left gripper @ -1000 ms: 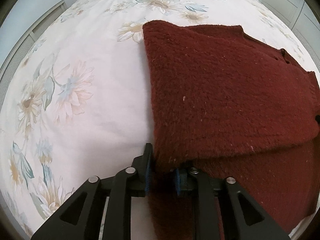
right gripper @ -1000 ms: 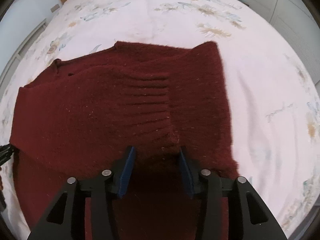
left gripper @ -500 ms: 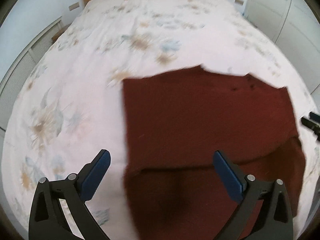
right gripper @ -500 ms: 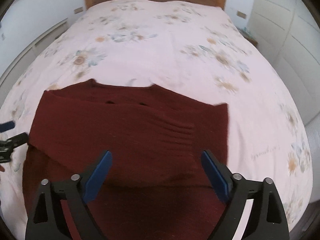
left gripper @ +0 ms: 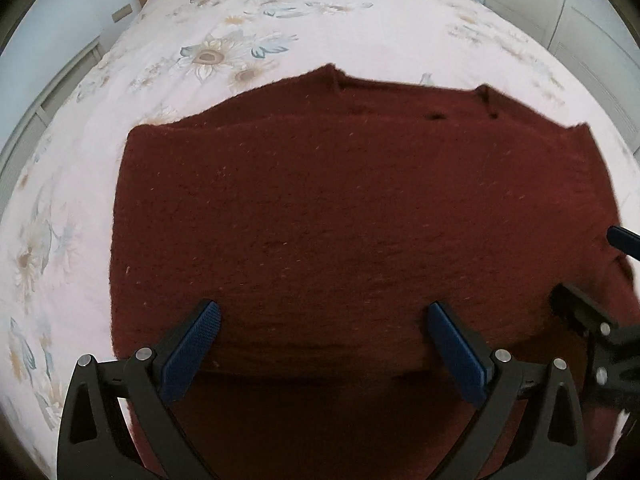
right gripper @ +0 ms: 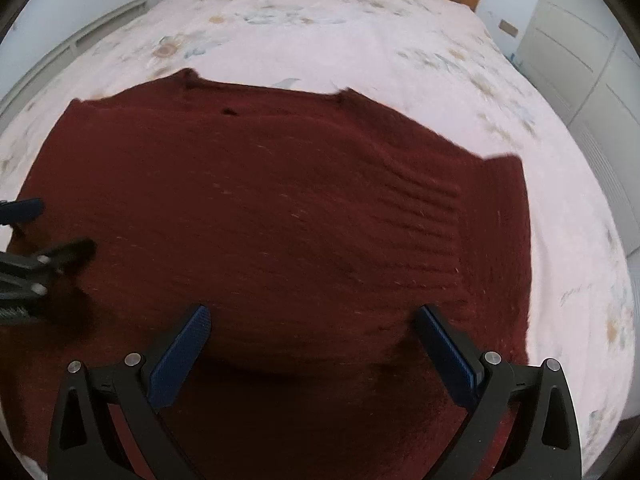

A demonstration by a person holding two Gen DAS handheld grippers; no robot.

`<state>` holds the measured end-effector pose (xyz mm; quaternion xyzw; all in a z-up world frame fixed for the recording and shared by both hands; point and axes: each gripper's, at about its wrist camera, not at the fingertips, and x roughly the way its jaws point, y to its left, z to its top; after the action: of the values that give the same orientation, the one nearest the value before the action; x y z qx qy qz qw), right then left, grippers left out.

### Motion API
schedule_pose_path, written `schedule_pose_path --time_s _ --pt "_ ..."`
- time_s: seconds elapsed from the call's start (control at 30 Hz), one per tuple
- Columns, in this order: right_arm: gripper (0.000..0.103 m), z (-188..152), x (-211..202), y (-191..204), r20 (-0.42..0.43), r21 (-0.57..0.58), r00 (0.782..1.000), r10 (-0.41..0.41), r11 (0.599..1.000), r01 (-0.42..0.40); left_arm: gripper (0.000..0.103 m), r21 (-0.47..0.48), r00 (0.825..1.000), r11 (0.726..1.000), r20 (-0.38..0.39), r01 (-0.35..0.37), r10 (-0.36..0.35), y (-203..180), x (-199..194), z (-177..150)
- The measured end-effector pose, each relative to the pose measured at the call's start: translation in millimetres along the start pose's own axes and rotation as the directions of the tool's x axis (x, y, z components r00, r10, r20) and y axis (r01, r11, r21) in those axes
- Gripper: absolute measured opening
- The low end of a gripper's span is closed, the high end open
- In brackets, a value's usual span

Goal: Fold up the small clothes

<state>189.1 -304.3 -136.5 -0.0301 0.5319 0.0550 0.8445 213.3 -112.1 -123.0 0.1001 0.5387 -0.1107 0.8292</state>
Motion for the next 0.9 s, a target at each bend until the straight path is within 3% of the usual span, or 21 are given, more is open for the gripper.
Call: schedule_pose_path --time_s 0.23,0.33,0.57,0.7,0.73,0.9 --pt "0.102 -8.5 3.8 -48.4 -0.007 0.096 1.000 0.000 0.995 0.001 0.102 -0.020 0.999 0.999 0.001 -0.043 0.043 39.9 6.3 -3.5" --pt "0.102 -10.9 2.2 -62.1 0.001 0.116 1.000 -0.011 0.993 0.011 0.102 -0.057 1.000 0.998 -0.012 -0.005 0.005 58.8 12.2 -6.8" --pt "0.102 -13.1 2.5 -68.3 0.008 0.140 1.000 0.009 0.990 -0.010 0.102 -0.060 1.000 0.998 0.003 0.020 -0.020 62.9 17.4 -10.3" --pt "0.102 -11.4 -20.5 -65.2 0.039 0.128 0.999 -0.025 0.992 0.020 0.102 -0.070 0.998 0.996 -0.015 0.062 -0.063 75.3 16.9 -13.1" --pt "0.102 -10.7 -29.8 -65.1 0.051 0.120 0.998 -0.037 0.992 0.030 0.102 -0.125 0.997 0.991 -0.053 0.052 -0.059 77.4 16.3 -11.6" --pt "0.102 -7.9 -72.5 -72.0 0.095 0.111 0.994 -0.050 0.993 0.039 0.102 -0.139 0.997 0.989 -0.044 0.057 -0.063 81.6 -4.3 -4.4"
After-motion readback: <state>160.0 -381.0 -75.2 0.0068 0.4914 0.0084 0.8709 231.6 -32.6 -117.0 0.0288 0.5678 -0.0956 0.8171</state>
